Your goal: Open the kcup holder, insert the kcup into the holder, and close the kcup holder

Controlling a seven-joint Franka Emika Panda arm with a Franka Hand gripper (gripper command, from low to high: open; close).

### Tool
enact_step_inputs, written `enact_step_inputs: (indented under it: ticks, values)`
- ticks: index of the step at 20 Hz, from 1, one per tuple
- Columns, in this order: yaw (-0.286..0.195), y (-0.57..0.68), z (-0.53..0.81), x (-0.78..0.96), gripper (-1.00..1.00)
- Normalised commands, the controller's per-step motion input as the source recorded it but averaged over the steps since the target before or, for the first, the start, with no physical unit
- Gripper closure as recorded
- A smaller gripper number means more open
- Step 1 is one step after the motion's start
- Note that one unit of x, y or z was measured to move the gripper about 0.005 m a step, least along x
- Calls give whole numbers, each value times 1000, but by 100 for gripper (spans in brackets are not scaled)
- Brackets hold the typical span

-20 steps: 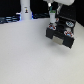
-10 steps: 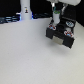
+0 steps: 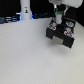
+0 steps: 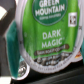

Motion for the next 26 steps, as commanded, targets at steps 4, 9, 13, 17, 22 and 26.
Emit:
enact_step_inputs:
  ticks: [4, 9, 13, 17, 22, 26]
  values:
    - [0, 154, 21, 189, 100]
    - [-6, 55, 3, 210, 100]
    - [-2, 62, 19, 165, 100]
    - [-10, 173, 184, 576, 100]
    - [-25, 297, 219, 758, 100]
    - [-38, 156, 47, 447, 100]
